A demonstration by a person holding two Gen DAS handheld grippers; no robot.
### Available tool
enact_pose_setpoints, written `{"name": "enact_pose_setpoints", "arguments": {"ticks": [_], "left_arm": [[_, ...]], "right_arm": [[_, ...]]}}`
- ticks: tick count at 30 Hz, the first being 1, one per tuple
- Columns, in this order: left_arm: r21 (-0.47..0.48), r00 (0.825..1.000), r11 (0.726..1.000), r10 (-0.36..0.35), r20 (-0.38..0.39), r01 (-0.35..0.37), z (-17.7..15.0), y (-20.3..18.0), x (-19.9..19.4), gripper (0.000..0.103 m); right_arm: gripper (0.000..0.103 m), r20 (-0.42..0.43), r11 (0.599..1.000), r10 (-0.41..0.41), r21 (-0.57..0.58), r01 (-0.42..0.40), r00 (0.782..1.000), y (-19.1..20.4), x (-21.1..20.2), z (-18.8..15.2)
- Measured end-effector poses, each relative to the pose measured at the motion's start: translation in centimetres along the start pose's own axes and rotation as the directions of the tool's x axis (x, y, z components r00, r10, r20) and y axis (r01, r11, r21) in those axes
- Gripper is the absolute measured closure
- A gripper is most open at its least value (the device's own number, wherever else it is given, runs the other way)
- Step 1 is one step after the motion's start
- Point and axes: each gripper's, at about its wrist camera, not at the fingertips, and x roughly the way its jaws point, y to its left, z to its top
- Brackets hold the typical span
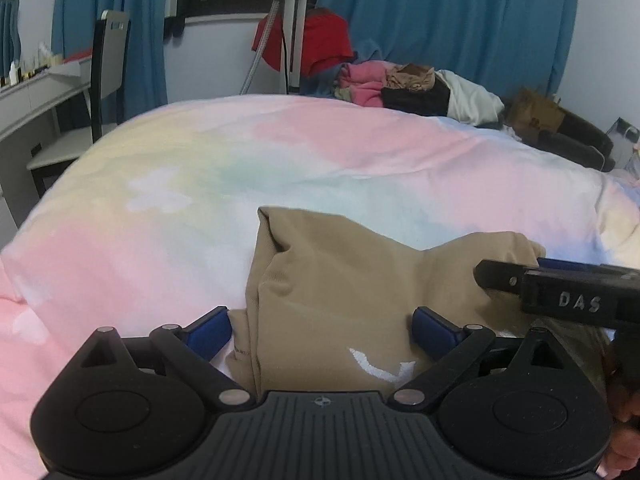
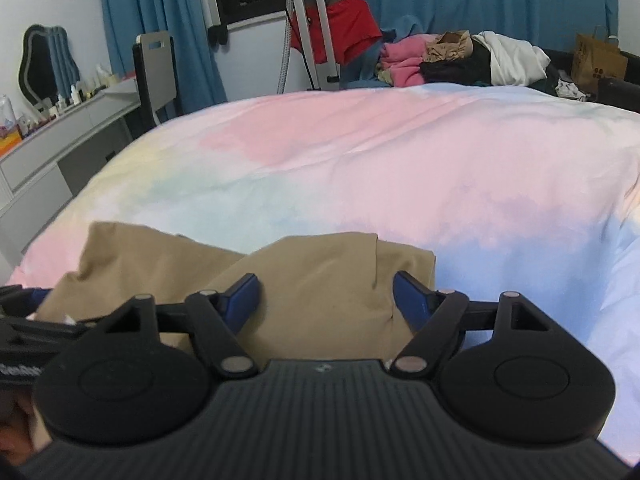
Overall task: Fold clothes
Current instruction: 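Open both grippers and lay the folded shirt flat, lettering up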
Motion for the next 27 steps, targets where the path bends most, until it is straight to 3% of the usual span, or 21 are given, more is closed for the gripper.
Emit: {"name": "enact_pose_setpoints", "arguments": {"ticks": [11,17,22,27], "left_arm": [[0.033,0.996,0.999,-0.027,0.089,0.025,-1.1,-1.9,-7.5,0.005],[0.032,1.0,0.999,-0.009,-0.016,0.01,-3.0,-2.5,-7.5,0.005],[0.01,0.997,1.0,0.016,-0.08,-0.016,-4.3,-2.5,-5.6,0.003],[-0.053,0.995,0.998,0.013,-0.101,-0.019,-3.9,-1.9,-6.9,0.005]], "right_arm": [[0.027,0.065,0.999,0.029,0.022,-0.031,0.997,1.1,-6.4,-0.3],[0.027,0.055,1.0,0.019,0.011,-0.019,0.998,1.4,-8.9,-1.3],[0.029,-0.058,1.0,-0.015,0.019,0.016,0.998,0.9,-5.8,-3.3],[0.027,-0.076,0.999,-0.024,0.029,0.026,0.997,0.9,-4.7,-4.0]]}}
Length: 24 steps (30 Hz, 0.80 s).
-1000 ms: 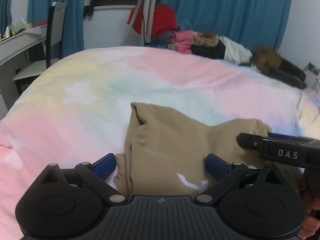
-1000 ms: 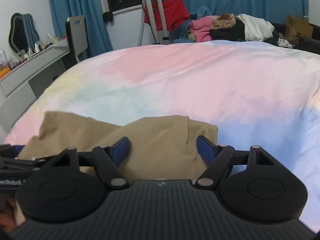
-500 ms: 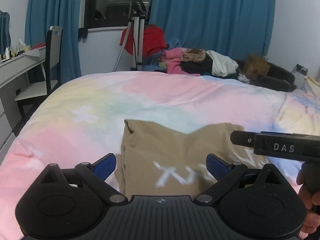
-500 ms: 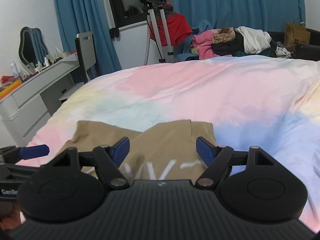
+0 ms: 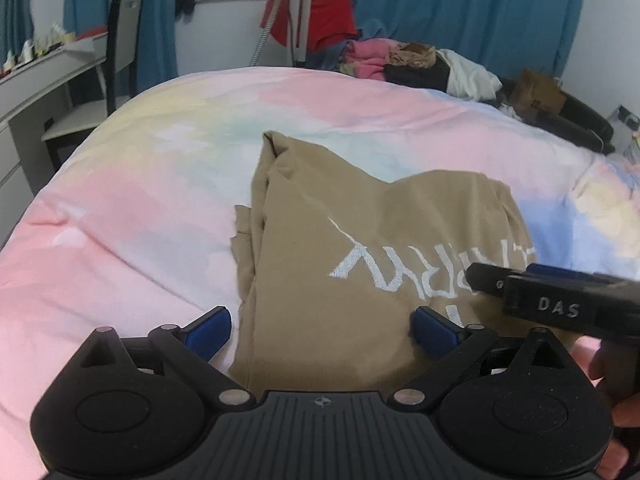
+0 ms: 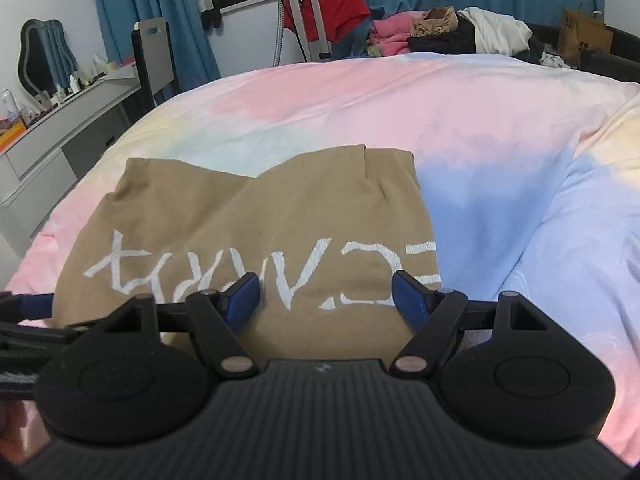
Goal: Fold clothes
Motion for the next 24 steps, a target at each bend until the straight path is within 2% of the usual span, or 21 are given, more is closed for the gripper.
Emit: {"name": "enact_pose_setpoints", "arguments": {"ticks": [2,7,10,12,14,16,20,22,24], "left_arm": [[-0.03,1.0,0.999,-0.021,-0.004,0.021,0.0,0.2,-1.6,0.005],[-0.132,0.991,0.982,-0.137,0.0,0.136,-0.7,0.9,-5.3,0.004],[-0.215,0.977,0.955,-0.212,-0.017,0.204,-1.3,1.5,-6.0,0.004],[-0.306,0.965,0.925,-0.257,-0.062,0.226,-1.8,2.6,-4.5,0.006],[-0.399,0.949,0.884,-0.302,-0.093,0.243,-2.3,3.7,-3.0,0.009],[-0.5,0.938,0.827,-0.337,-0.076,0.257,-2.7,5.1,-1.6,0.011],[-0.671,0.929,0.691,-0.371,-0.012,0.268,-3.7,7.5,0.7,0.018],[-0.724,0.931,0.632,-0.363,0.037,0.276,-4.0,8.5,0.9,0.036],[-0.746,0.934,0.603,-0.351,0.071,0.283,-4.2,9.0,0.9,0.045]], "right_arm": [[0.027,0.001,1.0,0.002,0.002,-0.002,1.0,0.0,-0.1,0.0],[0.027,-0.004,1.0,0.007,0.023,-0.007,1.0,-0.1,-0.1,0.0],[0.027,-0.006,1.0,0.003,0.021,-0.003,1.0,0.0,-0.1,0.1],[0.027,-0.007,1.0,0.002,0.022,-0.002,1.0,0.0,-0.1,0.1],[0.027,-0.008,1.0,0.001,0.022,-0.001,1.0,0.0,-0.1,0.1],[0.027,-0.008,1.0,0.001,0.023,-0.001,1.0,0.0,-0.1,0.1],[0.027,-0.008,1.0,-0.002,0.022,0.003,1.0,0.0,-0.1,0.1],[0.027,-0.007,1.0,-0.004,0.021,0.004,1.0,-0.1,-0.1,0.1],[0.027,-0.006,1.0,-0.003,0.023,0.004,1.0,-0.1,-0.1,0.0]]}}
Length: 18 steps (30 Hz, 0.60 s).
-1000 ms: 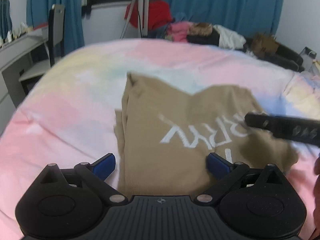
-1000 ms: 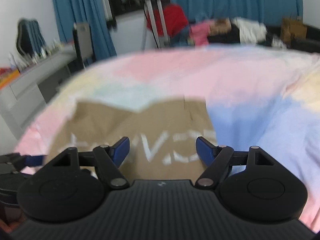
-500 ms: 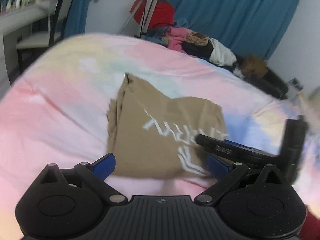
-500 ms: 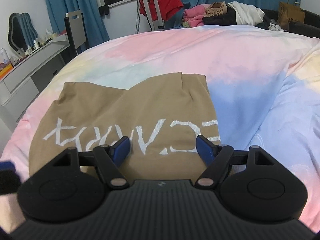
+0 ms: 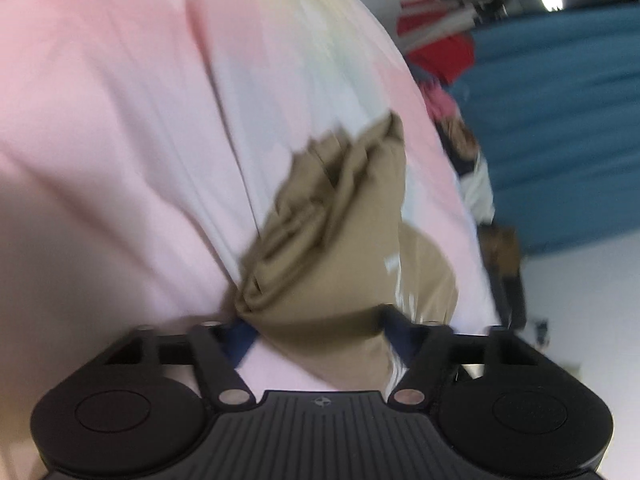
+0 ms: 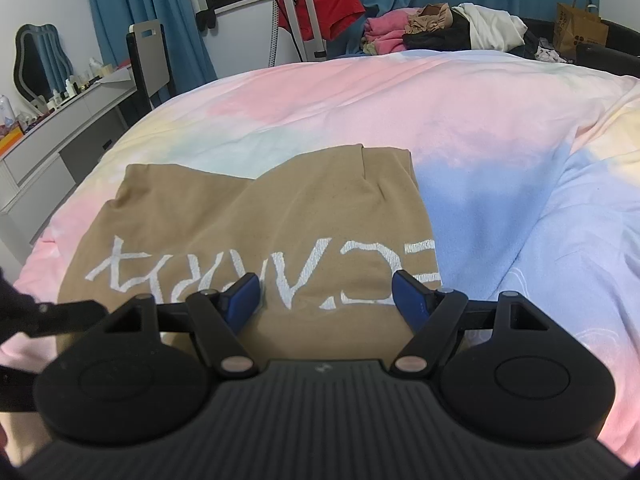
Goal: Fold clothes
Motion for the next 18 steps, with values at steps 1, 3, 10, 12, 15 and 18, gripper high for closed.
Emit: {"name": "enact_pose_setpoints", "arguments": {"ticks": [1,3,10,12,15,18], "left_arm": [[-0.012,1.0,1.0,-0.015,0.016,0.015,0.0,0.2,-0.2,0.054],[-0.014,0.998,0.999,-0.037,0.04,0.038,-0.1,0.2,-0.6,0.062],[0.031,0.994,0.996,-0.086,0.067,0.084,-0.3,-1.1,-2.6,0.071],[0.049,0.998,0.998,-0.048,0.044,0.046,-0.5,-1.4,-2.5,0.069],[0.035,0.999,0.998,-0.044,0.021,0.043,-1.0,-1.3,-2.7,0.056],[0.018,0.998,0.998,-0.058,-0.019,0.058,-1.5,-1.3,-2.4,0.052]], "right_arm": [[0.027,0.0,1.0,0.001,0.002,-0.001,1.0,0.0,0.0,0.0],[0.027,0.0,1.0,0.001,0.009,-0.001,1.0,-0.1,-0.1,0.1],[0.027,-0.003,0.997,0.013,0.07,-0.012,1.0,-0.4,-0.4,0.2],[0.027,-0.005,0.997,0.016,0.078,-0.015,1.0,-0.5,-0.4,0.2],[0.027,-0.008,0.997,0.015,0.077,-0.014,1.0,-0.4,-0.4,0.3],[0.027,-0.011,0.997,0.014,0.082,-0.013,1.0,-0.4,-0.5,0.5]]}}
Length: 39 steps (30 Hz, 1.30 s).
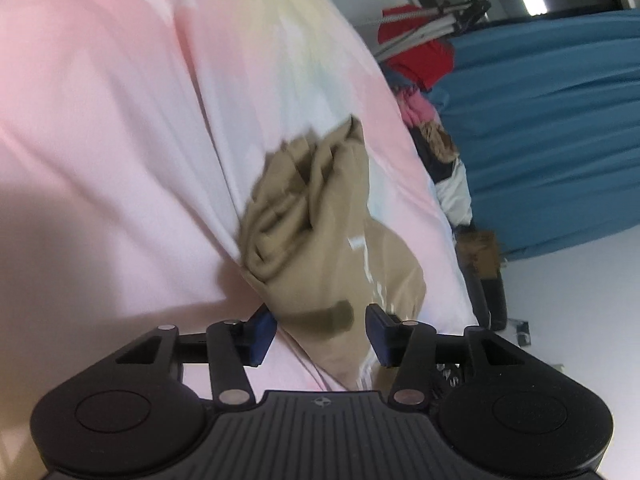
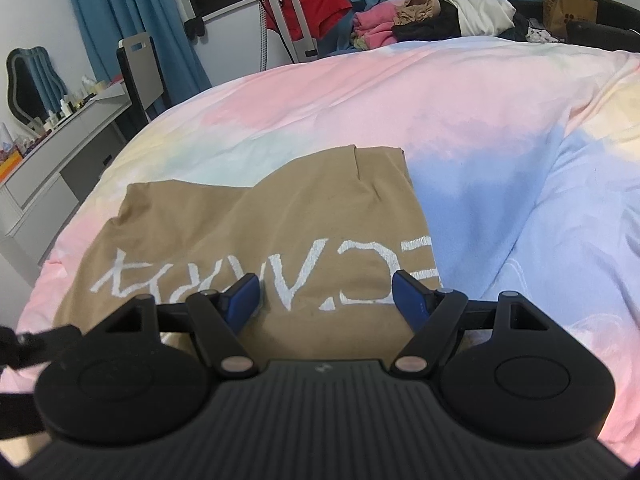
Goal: Fold clothes
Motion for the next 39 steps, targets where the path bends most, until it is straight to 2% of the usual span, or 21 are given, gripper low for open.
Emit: {"name": "enact_pose_setpoints", "arguments": {"ticks": [2,5,12,15,17,18,19,23,26,28,31,33,35,37,39], "left_arm": [[-0.01,1.0,1.0,-0.015,-0.003,0.015,-0.2,0.0,0.1,0.052],[-0.017,1.0,1.0,-0.025,0.011,0.026,-0.1,0.0,0.0,0.064],[0.014,0.997,0.997,-0.077,0.003,0.077,-0.2,-0.9,-0.4,0.064],[0.039,0.991,0.99,-0.134,0.008,0.133,0.0,-1.3,-0.5,0.058],[0.039,0.989,0.989,-0.146,0.006,0.146,0.1,-1.3,-0.4,0.049],[0.033,0.991,0.99,-0.135,0.002,0.135,0.1,-1.1,-0.2,0.042],[0.021,0.993,0.993,-0.119,-0.003,0.119,0.1,-0.8,0.1,0.04],[-0.086,0.998,0.996,-0.038,-0.047,0.034,0.3,1.0,1.6,0.042],[-0.113,0.999,0.994,-0.016,-0.041,0.011,0.6,1.5,2.1,0.042],[-0.107,1.0,0.994,-0.016,-0.019,0.014,0.7,1.4,2.1,0.062],[-0.094,0.999,0.995,-0.036,0.005,0.036,0.7,0.9,1.7,0.07],[-0.07,0.999,0.996,-0.052,0.012,0.052,0.7,0.3,1.2,0.073],[-0.054,0.997,0.996,-0.077,0.015,0.078,0.6,-0.1,0.5,0.077],[-0.043,0.994,0.993,-0.106,0.015,0.107,0.6,-0.5,-0.3,0.078],[-0.029,0.992,0.992,-0.126,0.013,0.126,0.6,-0.8,-0.9,0.078]], "right_arm": [[0.027,-0.001,1.0,0.001,0.012,-0.001,1.0,-0.1,-0.1,0.1],[0.027,0.0,0.999,0.013,0.046,-0.013,1.0,-0.4,-0.4,0.4],[0.027,0.028,0.992,0.061,0.105,-0.064,0.998,-0.6,-1.6,1.0],[0.027,0.039,0.992,0.069,0.107,-0.073,0.997,-0.4,-1.9,1.0],[0.027,0.064,0.989,0.078,0.12,-0.085,0.995,-0.4,-2.5,1.2],[0.027,0.079,0.987,0.084,0.131,-0.093,0.993,-0.5,-2.9,1.4],[0.027,0.093,0.985,0.09,0.142,-0.102,0.992,-0.5,-3.2,1.5],[0.027,0.122,0.967,0.134,0.2,-0.157,0.983,-1.2,-4.2,1.8],[0.026,0.12,0.95,0.175,0.242,-0.2,0.977,-1.6,-4.5,1.7],[0.026,0.112,0.934,0.211,0.271,-0.235,0.971,-1.7,-4.5,1.6],[0.026,0.103,0.894,0.286,0.328,-0.304,0.953,-1.6,-4.7,1.4],[0.026,0.096,0.844,0.369,0.382,-0.376,0.925,-1.5,-4.9,1.1],[0.025,0.09,0.78,0.452,0.442,-0.442,0.887,-1.3,-4.9,0.7],[0.018,0.079,0.709,0.531,0.504,-0.493,0.844,-1.1,-4.6,0.1],[0.017,0.072,0.64,0.597,0.557,-0.529,0.799,-0.8,-4.1,-0.5]]}}
